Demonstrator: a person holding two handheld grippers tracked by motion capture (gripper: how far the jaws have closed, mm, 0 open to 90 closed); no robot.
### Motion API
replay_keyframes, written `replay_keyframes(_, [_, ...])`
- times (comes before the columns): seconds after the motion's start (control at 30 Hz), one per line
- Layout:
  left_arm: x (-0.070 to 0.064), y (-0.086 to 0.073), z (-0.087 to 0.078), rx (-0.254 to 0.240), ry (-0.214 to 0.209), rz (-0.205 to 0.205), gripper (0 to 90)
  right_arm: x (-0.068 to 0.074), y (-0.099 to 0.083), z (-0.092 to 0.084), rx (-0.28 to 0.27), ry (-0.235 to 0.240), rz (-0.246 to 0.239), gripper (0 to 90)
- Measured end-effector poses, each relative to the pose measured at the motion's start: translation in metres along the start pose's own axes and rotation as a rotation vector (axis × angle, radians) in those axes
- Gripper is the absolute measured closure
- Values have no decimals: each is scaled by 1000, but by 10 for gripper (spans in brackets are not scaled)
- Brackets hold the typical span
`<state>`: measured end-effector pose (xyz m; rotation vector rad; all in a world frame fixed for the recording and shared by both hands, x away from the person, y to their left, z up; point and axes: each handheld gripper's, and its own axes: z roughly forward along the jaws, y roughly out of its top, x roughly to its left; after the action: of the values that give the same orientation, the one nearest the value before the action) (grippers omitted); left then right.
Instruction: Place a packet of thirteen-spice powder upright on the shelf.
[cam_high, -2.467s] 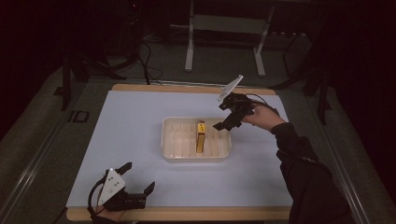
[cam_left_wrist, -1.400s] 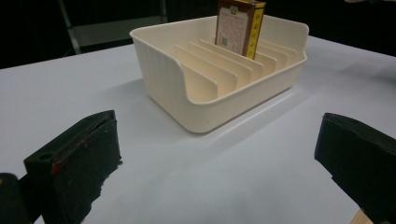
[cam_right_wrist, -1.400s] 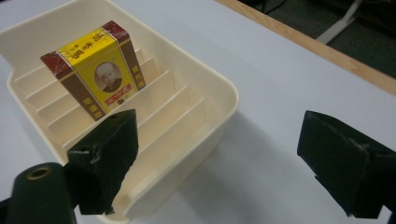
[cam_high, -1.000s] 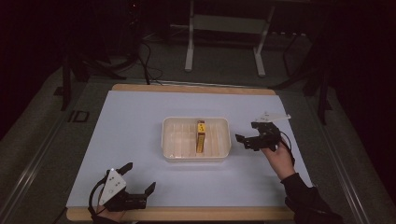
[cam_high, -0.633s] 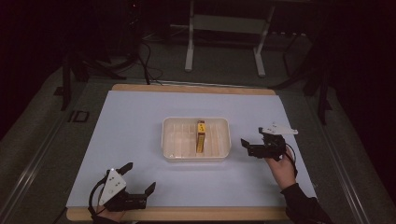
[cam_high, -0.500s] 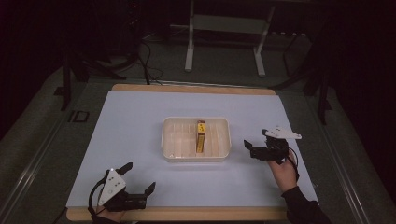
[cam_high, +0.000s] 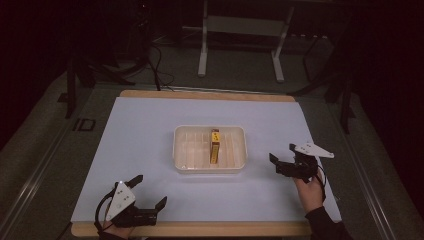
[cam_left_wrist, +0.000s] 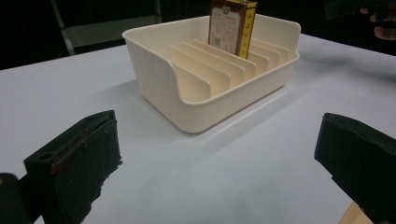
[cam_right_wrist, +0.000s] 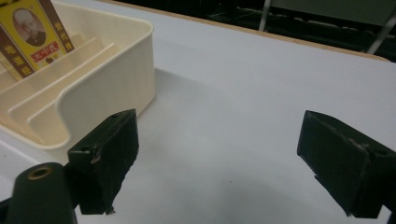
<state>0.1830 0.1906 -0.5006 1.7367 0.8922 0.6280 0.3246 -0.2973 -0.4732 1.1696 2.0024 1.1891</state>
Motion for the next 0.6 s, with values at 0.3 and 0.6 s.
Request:
replay_keyframes(0.3, [0, 0, 1, 4, 0, -2, 4, -1, 0, 0, -17, -22, 4, 130])
replay_keyframes(0.6, [1, 0, 2, 25, 21, -6, 4, -3, -2, 2, -17, -23, 14, 133])
